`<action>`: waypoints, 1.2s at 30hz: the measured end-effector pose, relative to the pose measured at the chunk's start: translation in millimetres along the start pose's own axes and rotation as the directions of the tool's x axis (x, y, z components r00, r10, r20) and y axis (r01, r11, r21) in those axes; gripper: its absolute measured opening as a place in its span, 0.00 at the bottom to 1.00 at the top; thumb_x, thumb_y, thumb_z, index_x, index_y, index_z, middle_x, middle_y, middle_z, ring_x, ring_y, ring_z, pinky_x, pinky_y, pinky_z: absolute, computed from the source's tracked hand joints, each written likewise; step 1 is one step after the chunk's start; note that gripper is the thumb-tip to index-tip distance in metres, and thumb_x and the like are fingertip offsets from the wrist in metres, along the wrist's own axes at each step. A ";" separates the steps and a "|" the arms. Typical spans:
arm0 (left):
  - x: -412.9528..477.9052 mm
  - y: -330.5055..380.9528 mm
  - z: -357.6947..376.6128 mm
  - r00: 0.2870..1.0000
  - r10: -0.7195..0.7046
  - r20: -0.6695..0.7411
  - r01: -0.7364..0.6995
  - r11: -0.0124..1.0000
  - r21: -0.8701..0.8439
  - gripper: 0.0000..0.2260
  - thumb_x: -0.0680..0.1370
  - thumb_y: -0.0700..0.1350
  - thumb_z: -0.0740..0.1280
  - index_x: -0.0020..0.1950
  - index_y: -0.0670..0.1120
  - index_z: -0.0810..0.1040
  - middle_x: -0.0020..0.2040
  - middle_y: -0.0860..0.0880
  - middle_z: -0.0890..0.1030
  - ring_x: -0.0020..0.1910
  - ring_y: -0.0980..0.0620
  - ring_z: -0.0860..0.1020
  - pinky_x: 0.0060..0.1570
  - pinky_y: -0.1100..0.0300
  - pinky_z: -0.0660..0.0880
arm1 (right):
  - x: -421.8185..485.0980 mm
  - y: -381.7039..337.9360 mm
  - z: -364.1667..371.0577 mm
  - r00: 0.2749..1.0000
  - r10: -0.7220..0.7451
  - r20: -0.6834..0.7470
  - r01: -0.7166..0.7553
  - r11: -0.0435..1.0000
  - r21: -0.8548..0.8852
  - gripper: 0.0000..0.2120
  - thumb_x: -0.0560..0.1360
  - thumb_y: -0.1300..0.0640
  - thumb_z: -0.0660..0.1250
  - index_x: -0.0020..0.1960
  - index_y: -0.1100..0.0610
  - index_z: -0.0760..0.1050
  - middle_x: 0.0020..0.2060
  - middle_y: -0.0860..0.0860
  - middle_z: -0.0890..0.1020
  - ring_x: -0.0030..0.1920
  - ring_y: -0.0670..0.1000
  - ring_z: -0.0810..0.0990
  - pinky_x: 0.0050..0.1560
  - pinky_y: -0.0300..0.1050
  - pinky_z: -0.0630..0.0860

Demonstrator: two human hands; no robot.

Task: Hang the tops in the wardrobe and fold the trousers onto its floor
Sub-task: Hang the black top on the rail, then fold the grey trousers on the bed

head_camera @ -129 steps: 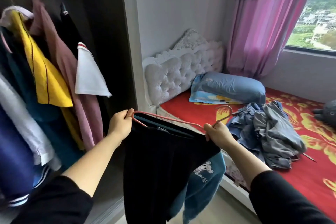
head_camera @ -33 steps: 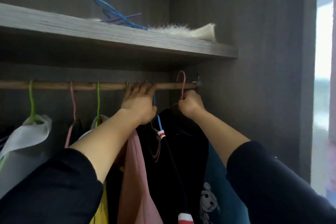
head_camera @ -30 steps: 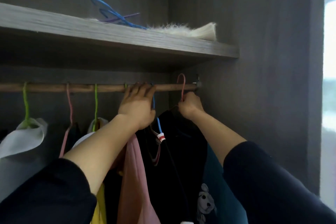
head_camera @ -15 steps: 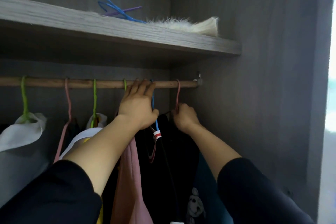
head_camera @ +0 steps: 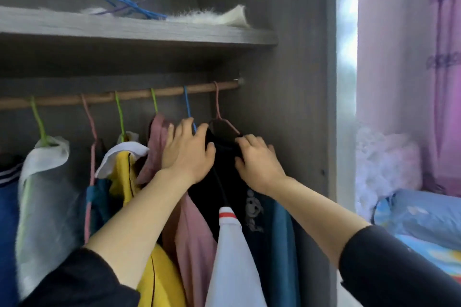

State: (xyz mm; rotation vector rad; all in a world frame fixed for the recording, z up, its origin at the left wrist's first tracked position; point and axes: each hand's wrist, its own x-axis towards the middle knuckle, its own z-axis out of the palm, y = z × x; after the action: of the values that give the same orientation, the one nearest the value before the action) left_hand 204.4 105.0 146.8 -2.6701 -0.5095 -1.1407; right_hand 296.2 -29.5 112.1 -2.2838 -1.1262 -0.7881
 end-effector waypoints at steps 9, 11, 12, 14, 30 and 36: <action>-145.8 87.5 5.0 0.975 0.210 -0.070 -0.221 0.924 -0.311 0.16 0.77 0.42 0.63 0.64 0.40 0.75 0.65 0.39 0.73 0.66 0.41 0.70 0.64 0.46 0.68 | -180.7 18.8 -57.2 0.991 0.117 -0.064 -0.114 0.992 0.055 0.17 0.78 0.57 0.62 0.66 0.58 0.70 0.62 0.52 0.73 0.63 0.55 0.68 0.61 0.51 0.68; -177.2 118.9 11.5 0.963 0.255 -0.089 -0.270 0.895 -0.356 0.15 0.75 0.38 0.65 0.61 0.38 0.77 0.63 0.37 0.75 0.65 0.38 0.72 0.65 0.44 0.68 | -224.6 38.5 -70.1 0.984 0.173 -0.047 -0.171 0.985 0.036 0.17 0.77 0.58 0.64 0.65 0.59 0.71 0.61 0.54 0.74 0.61 0.56 0.70 0.60 0.51 0.69; -193.0 137.1 15.7 0.957 0.277 -0.085 -0.288 0.878 -0.383 0.15 0.74 0.37 0.66 0.60 0.37 0.77 0.62 0.36 0.75 0.65 0.37 0.72 0.65 0.43 0.69 | -246.5 50.2 -75.9 0.977 0.212 -0.038 -0.212 0.977 0.018 0.17 0.76 0.58 0.64 0.64 0.60 0.72 0.60 0.54 0.74 0.61 0.57 0.71 0.60 0.52 0.69; -225.3 177.5 25.5 0.939 0.343 -0.040 -0.326 0.843 -0.428 0.15 0.73 0.36 0.67 0.59 0.37 0.78 0.62 0.35 0.76 0.64 0.36 0.73 0.64 0.41 0.70 | -291.1 76.2 -87.4 0.951 0.310 -0.003 -0.310 0.950 -0.038 0.18 0.76 0.58 0.65 0.64 0.60 0.72 0.60 0.55 0.74 0.61 0.58 0.71 0.60 0.55 0.70; -354.3 625.1 63.9 0.570 0.708 0.417 -0.353 0.669 -0.654 0.19 0.78 0.48 0.56 0.69 0.46 0.68 0.68 0.45 0.68 0.66 0.45 0.66 0.63 0.51 0.66 | -617.9 344.3 -256.2 0.496 0.853 0.162 -0.717 0.507 -0.478 0.17 0.76 0.50 0.62 0.62 0.57 0.69 0.60 0.55 0.72 0.61 0.59 0.68 0.53 0.51 0.70; -377.0 744.4 73.9 0.454 0.748 0.484 -0.340 0.648 -0.682 0.16 0.79 0.49 0.56 0.66 0.47 0.68 0.66 0.45 0.68 0.65 0.45 0.66 0.59 0.51 0.68 | -689.9 425.6 -311.5 0.326 0.935 0.136 -0.794 0.349 -0.498 0.17 0.76 0.49 0.61 0.61 0.56 0.68 0.59 0.54 0.71 0.61 0.58 0.69 0.54 0.55 0.73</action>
State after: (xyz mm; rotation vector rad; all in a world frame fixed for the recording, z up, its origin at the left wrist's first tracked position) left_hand 296.7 -647.7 -209.3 -3.2388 0.7347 0.1243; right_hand 212.7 -838.3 -192.8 -2.8859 0.3733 -0.0051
